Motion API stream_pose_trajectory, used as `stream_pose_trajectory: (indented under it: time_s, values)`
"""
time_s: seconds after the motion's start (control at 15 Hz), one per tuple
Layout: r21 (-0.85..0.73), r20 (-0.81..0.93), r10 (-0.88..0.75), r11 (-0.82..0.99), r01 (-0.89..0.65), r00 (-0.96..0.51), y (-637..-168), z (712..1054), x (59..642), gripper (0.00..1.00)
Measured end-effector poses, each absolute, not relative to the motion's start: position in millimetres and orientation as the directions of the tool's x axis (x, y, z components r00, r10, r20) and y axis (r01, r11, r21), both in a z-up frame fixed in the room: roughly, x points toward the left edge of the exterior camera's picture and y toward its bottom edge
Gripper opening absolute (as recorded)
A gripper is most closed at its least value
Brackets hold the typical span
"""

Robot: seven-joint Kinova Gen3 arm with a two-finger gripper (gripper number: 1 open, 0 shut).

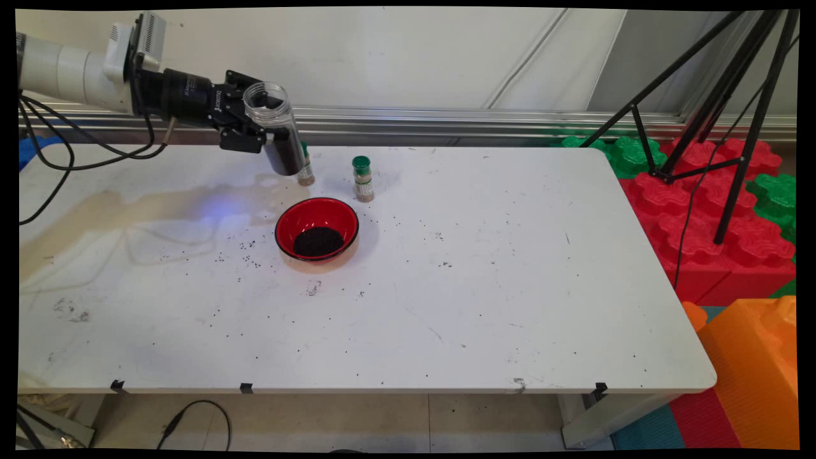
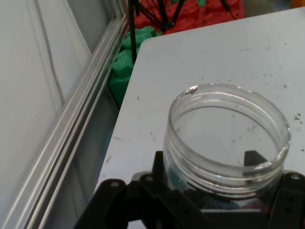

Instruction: Pour the black seasoning powder in the red bowl

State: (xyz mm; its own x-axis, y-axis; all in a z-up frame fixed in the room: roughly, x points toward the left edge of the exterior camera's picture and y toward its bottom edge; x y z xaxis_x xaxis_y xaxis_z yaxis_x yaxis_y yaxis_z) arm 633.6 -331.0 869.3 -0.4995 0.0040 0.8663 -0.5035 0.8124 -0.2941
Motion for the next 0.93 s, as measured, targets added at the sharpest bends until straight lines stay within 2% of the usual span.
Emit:
stream_pose_trajectory:
  time_s: [0.47, 0.93]
  values:
    - [-0.432, 0.807, 0.172, 0.824, -0.367, -0.565, -337, 860, 623, 0.00]
    - [-0.602, 0.674, 0.367, 0.775, -0.190, -0.641, -339, 844, 614, 0.00]
